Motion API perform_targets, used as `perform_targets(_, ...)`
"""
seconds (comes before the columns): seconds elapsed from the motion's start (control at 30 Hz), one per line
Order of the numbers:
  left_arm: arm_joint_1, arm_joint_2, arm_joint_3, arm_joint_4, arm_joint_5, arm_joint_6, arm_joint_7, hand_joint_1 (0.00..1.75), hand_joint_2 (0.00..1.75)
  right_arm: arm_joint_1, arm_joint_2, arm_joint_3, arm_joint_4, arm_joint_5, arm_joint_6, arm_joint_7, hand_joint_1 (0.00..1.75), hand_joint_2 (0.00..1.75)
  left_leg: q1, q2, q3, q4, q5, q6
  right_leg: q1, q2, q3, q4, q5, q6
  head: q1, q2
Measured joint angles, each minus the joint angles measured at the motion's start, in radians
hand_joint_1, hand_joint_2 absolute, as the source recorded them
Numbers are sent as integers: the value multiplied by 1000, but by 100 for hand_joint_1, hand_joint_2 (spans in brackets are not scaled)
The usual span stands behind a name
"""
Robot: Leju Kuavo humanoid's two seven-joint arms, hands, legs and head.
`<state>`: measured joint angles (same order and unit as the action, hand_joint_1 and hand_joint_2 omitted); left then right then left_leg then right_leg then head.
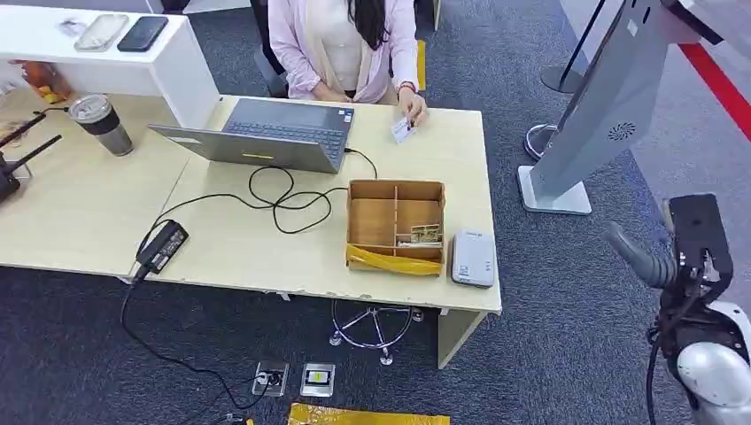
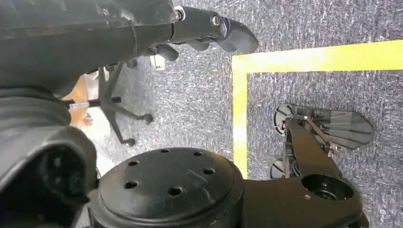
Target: Pass the card to the sensor for recognition and then transmit it.
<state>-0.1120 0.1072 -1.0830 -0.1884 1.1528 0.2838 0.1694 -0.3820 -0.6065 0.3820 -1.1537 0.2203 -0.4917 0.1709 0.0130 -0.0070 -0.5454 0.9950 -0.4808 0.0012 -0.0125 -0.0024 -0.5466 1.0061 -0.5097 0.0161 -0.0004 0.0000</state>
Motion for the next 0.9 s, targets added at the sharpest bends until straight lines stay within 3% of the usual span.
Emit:
perform_targets(0.2, -5, 7, -21, 0, -18, -21, -23, 0, 0, -135, 55, 126, -36, 112, 34, 18, 0, 175, 0, 0, 1, 0, 1, 0, 0, 0, 1, 0, 0, 0, 0, 0)
perform_targets(0.47, -5, 20, -49, 0, -44, -48, -24, 0, 0, -237, 124, 258, 24, 295, 38, 117, 0, 175, 0, -1, 1, 0, 1, 0, 0, -1, 0, 0, 0, 0, 0, 0)
perform_targets(0.9, -5, 35, -73, 0, -50, -55, -45, 0, 0, -334, 229, 341, 247, 315, -8, 96, 0, 175, 0, -1, 1, 0, 1, 0, 0, -1, 0, 0, 0, 0, -1, 0)
